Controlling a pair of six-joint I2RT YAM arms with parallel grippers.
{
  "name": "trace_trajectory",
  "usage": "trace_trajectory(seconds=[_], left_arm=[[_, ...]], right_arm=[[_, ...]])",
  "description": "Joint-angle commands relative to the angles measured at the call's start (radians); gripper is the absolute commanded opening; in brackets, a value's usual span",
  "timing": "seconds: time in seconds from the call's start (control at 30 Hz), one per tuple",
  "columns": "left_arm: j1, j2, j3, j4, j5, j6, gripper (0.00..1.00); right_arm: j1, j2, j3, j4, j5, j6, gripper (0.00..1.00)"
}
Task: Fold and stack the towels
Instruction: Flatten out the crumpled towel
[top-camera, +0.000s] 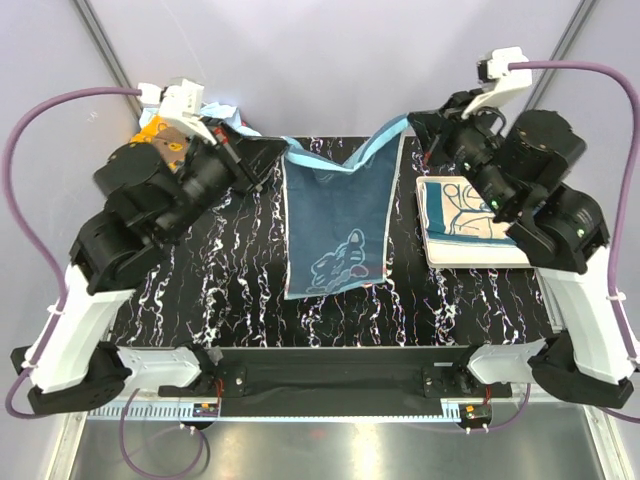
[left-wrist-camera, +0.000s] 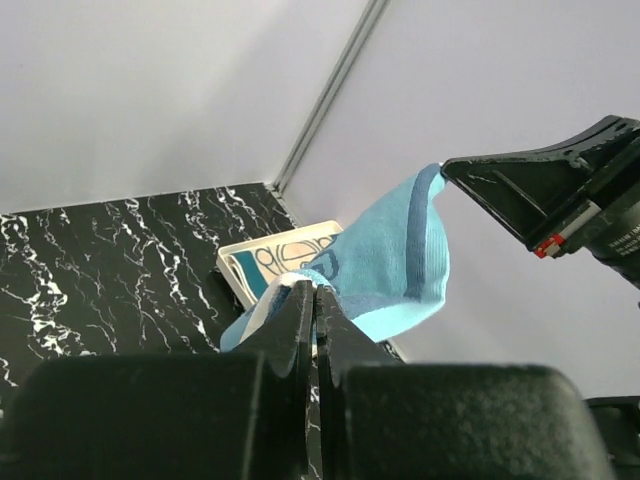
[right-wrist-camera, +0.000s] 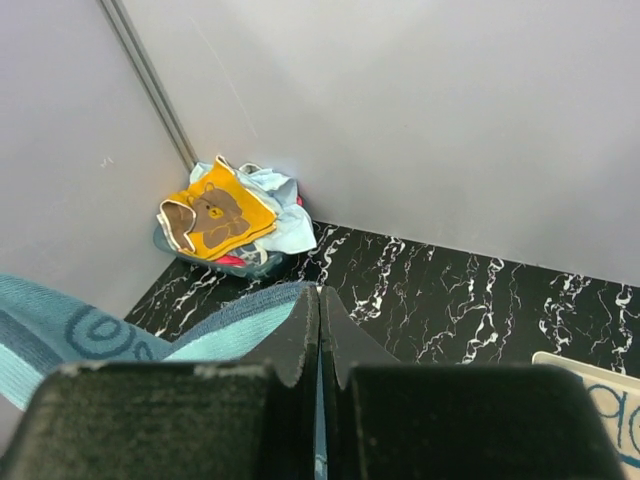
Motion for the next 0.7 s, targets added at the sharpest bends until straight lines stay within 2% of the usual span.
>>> trace_trajectory(seconds=[0.0, 0.03, 0.07, 0.1, 0.13, 0.23, 0.27, 0.33, 0.37, 0.4, 0.5, 0.53, 0.67], left_arm=[[0.075, 0.055, 0.018, 0.025, 0.027, -0.025, 0.0], [0.125, 0.081, 0.002, 0.04, 0.076, -0.053, 0.0], [0.232, 0.092, -0.058, 0.061, 0.176, -0.106, 0.0], [0.279, 0.106, -0.086, 0.109, 0.205, -0.125, 0.0], [0.358, 0.139, -0.106, 0.13, 0.26, -0.135, 0.0], [0.486, 0.211, -0.199, 0.258, 0.36, -0.206, 0.0], [0.55, 0.28, -0.212, 0.291, 0.412, -0.237, 0.0], [0.595, 0.378, -0.191, 0.356, 0.435, -0.242, 0.0], [0.633, 0.479, -0.174, 0.38, 0.473, -0.253, 0.0], [0.652, 0.541, -0.166, 0.46, 0.499, -0.269, 0.0], [0.706, 0.751, -0.102, 0.586, 0.562, -0.32, 0.0], [0.718, 0.8, -0.025, 0.598, 0.587, -0.328, 0.0], [0.724, 0.989, 0.142, 0.62, 0.636, -0.319, 0.0]], right_arm=[[-0.009, 0.051, -0.013, 0.056, 0.04, -0.036, 0.0], [-0.017, 0.069, -0.026, 0.062, 0.049, -0.038, 0.0], [-0.033, 0.117, -0.026, 0.064, 0.025, -0.036, 0.0], [-0.058, 0.146, -0.026, 0.065, -0.012, -0.013, 0.0], [-0.128, 0.172, -0.027, 0.069, -0.111, 0.001, 0.0], [-0.257, 0.314, -0.03, 0.113, -0.204, 0.041, 0.0], [-0.289, 0.398, -0.027, 0.139, -0.277, 0.06, 0.0], [-0.355, 0.482, -0.023, 0.185, -0.387, 0.087, 0.0], [-0.41, 0.576, -0.007, 0.219, -0.416, 0.1, 0.0], [-0.432, 0.629, 0.017, 0.228, -0.437, 0.122, 0.0], [-0.498, 0.845, 0.17, 0.224, -0.506, 0.157, 0.0], [-0.512, 0.941, 0.272, 0.201, -0.54, 0.168, 0.0], [-0.57, 1.086, 0.43, 0.165, -0.565, 0.212, 0.0]])
